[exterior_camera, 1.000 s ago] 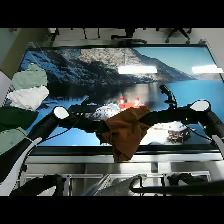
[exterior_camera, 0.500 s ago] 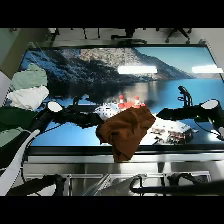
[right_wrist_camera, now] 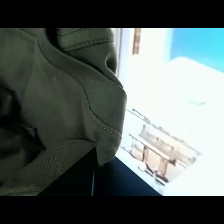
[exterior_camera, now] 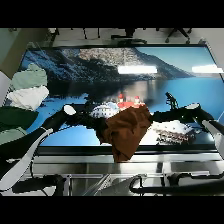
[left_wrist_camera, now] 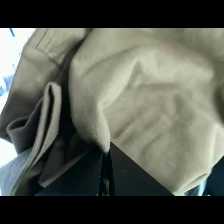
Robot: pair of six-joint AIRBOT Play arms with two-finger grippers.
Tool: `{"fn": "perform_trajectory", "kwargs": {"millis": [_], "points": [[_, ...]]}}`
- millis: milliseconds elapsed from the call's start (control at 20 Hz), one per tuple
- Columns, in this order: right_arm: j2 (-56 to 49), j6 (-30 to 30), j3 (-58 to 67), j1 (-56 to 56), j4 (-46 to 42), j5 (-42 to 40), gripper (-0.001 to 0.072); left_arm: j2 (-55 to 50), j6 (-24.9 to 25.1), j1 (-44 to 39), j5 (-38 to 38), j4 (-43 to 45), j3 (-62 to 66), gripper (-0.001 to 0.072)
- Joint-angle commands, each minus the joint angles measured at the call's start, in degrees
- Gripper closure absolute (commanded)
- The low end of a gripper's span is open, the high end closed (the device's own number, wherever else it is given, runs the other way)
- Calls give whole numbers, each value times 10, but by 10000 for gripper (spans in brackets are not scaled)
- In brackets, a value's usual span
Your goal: Fold the shirts.
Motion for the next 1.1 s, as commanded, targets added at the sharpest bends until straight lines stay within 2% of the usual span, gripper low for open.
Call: {"fn": "perform_trajectory", "kwargs": {"millis": [0, 250, 400, 600, 750, 900, 1050], "points": [[10, -31, 38, 1, 43, 26, 684, 35, 10, 26, 17, -28, 1, 690], [106, -10, 165, -43, 87, 117, 685, 184, 11, 107, 4, -42, 10, 692], [203, -10, 236, -74, 140, 131, 684, 287, 11, 142, -35, -41, 68, 692], [339, -20, 327, -84, 128, 97, 684, 407, 11, 178, -45, -30, 167, 692], [410, -23, 377, -84, 47, 30, 684, 475, 2, 227, -74, 23, 221, 692], [425, -39, 396, -83, 19, 9, 684, 518, -11, 283, -104, 52, 216, 691], [354, -40, 395, -83, 47, 74, 683, 512, -6, 304, -104, 49, 155, 691]]}}
